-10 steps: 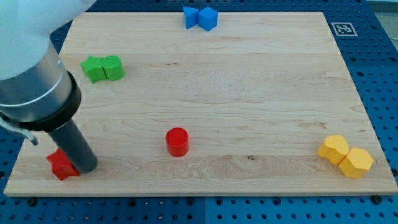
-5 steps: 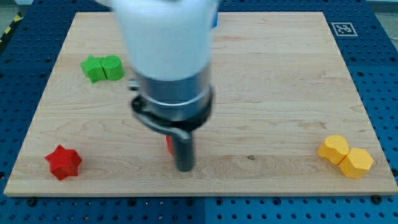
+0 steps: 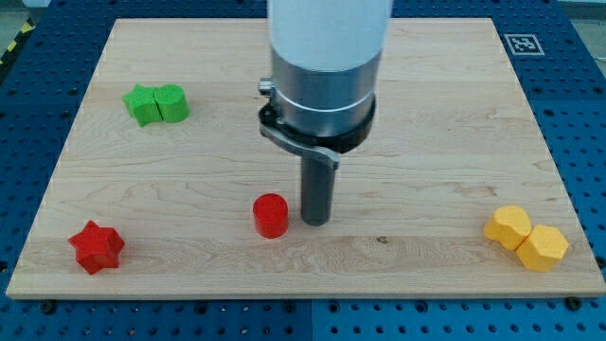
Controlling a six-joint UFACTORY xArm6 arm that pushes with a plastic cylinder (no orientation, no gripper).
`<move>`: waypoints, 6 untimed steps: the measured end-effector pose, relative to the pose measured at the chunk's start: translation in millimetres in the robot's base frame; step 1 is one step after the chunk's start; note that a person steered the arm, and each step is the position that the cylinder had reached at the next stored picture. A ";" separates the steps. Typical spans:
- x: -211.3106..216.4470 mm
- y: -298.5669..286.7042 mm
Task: Push the red circle to the red star
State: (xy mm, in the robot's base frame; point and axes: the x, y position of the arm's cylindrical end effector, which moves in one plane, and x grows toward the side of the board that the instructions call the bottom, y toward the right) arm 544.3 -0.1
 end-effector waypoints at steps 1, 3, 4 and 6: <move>0.0 -26.9; 0.0 -78.7; 0.0 -100.3; 0.0 -129.4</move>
